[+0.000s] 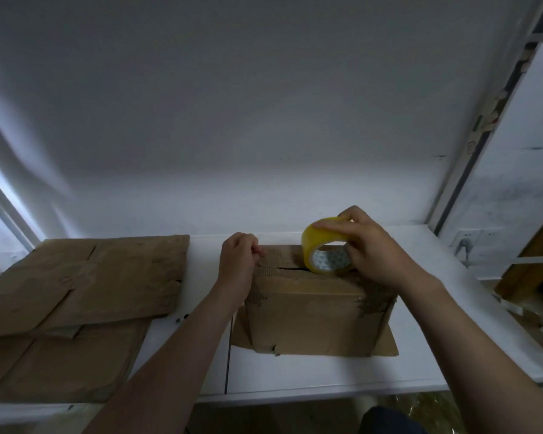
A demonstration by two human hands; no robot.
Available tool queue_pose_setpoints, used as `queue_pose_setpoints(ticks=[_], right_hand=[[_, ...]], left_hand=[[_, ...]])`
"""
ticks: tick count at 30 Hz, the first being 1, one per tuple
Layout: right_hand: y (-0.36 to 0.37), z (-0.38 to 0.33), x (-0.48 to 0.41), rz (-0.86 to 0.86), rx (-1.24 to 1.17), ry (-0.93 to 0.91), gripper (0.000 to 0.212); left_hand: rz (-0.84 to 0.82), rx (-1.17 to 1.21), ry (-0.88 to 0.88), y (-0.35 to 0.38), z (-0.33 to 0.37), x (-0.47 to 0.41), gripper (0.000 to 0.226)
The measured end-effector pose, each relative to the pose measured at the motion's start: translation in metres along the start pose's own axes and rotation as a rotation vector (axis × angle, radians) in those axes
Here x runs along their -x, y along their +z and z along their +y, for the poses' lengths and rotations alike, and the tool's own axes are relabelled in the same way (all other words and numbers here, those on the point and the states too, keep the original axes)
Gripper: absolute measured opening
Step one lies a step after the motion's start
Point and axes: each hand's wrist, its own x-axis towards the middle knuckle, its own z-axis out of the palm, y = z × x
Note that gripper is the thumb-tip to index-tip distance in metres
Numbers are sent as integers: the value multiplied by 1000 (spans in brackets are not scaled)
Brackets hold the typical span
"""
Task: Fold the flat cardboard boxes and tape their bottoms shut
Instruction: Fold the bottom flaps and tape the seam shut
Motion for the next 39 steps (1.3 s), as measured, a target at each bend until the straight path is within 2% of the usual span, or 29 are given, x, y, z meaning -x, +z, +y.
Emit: queue_pose_setpoints(ticks=[2,3,8,12,15,20,27,33,39], right_hand=[[-8,-3,-1,-103,174,23,78],[-8,-3,1,-109,188,43,78],[14,1,16,139,-202,120,88],[21,-4,18,78,-147,122,86],[19,-18,6,-2,-72,116,85],[21,-42,0,-42,141,95,75],[22,-58,1,-76,396,79,69],[28,-63,0,-66,467,106,67],[37,-67,2,-48,503,96,70]], left_hand=[[21,-10,6,-1,-1,1,29],[40,6,-6,-1,-1,1,30],[-60,-141,130,-10,-3,-2,29],[-87,-219,202,-26,0,-5,17],[-34,-57,120,-43,-2,-10,12],[42,195,-130,-65,-34,-9,28],[82,227,-169,-75,-52,-9,27],[-25,165,-148,-70,-66,2,24],[-18,185,-200,-58,-91,7,26]])
